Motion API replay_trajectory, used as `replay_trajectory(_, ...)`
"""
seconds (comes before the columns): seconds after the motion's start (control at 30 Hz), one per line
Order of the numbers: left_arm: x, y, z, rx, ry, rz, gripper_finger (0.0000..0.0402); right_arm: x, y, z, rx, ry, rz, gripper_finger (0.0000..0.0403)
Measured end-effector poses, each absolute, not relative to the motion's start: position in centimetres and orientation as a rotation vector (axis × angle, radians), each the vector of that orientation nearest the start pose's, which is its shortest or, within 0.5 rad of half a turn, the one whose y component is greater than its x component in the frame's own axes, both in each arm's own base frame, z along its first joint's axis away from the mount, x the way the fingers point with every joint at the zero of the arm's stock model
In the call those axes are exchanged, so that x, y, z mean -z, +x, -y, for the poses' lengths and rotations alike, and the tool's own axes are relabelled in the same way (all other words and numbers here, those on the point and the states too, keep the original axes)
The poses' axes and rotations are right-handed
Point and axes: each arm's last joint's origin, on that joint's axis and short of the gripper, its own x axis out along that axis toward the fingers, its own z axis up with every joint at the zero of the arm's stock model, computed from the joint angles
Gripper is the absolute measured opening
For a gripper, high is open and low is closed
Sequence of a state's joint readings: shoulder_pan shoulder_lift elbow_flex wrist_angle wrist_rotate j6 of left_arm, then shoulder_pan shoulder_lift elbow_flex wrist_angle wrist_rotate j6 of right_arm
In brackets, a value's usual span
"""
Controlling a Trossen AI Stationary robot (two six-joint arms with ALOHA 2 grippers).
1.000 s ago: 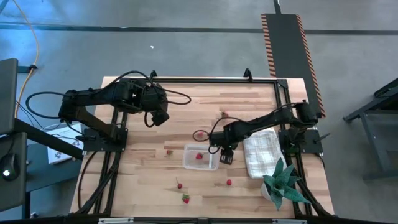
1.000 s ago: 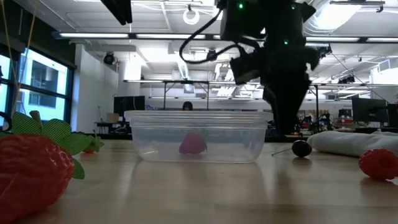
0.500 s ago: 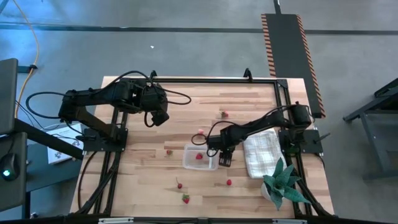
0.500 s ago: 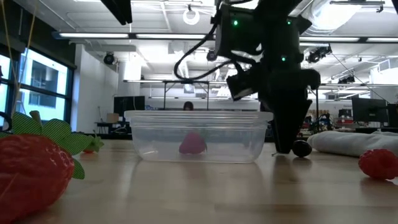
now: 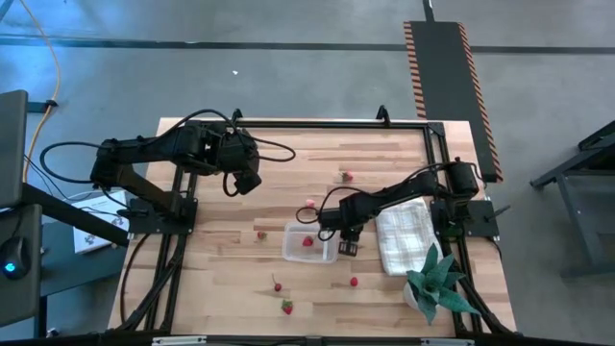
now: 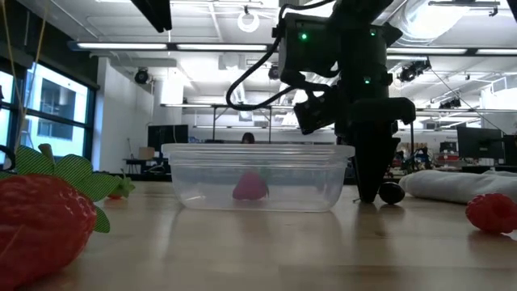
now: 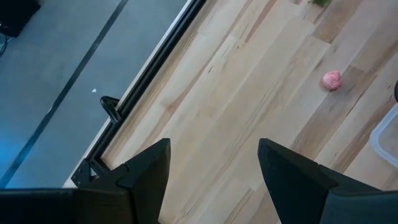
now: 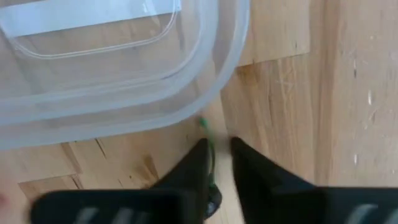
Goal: Pick and placing Produce into tupperware
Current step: Put the black cherry into the bin
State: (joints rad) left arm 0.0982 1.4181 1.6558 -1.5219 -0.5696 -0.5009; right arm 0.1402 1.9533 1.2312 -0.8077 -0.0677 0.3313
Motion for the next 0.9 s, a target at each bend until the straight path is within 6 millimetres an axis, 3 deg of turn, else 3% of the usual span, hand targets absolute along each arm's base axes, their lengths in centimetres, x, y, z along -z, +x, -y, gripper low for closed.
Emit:
replay_trajectory(0.23,-39.2,22.7,-3.8,-0.865,-0.113,-1.084,0.0234,-14.7,33.7,-5.0,0.095,0.209,-1.521,0.0003)
replay_trajectory(0.7,-39.2,22.8,-3.8,-0.866,-0.115,-1.080,0.0234,-25.0,31.2,-4.1,0.150,0.349,-1.145,0.0000)
replay_trajectory(0.9,-39.2,22.8,-3.8,-0.866,-0.116,-1.080,0.0234,-25.8,32.6,-4.3,0.078,0.319,-0.979,0.0000)
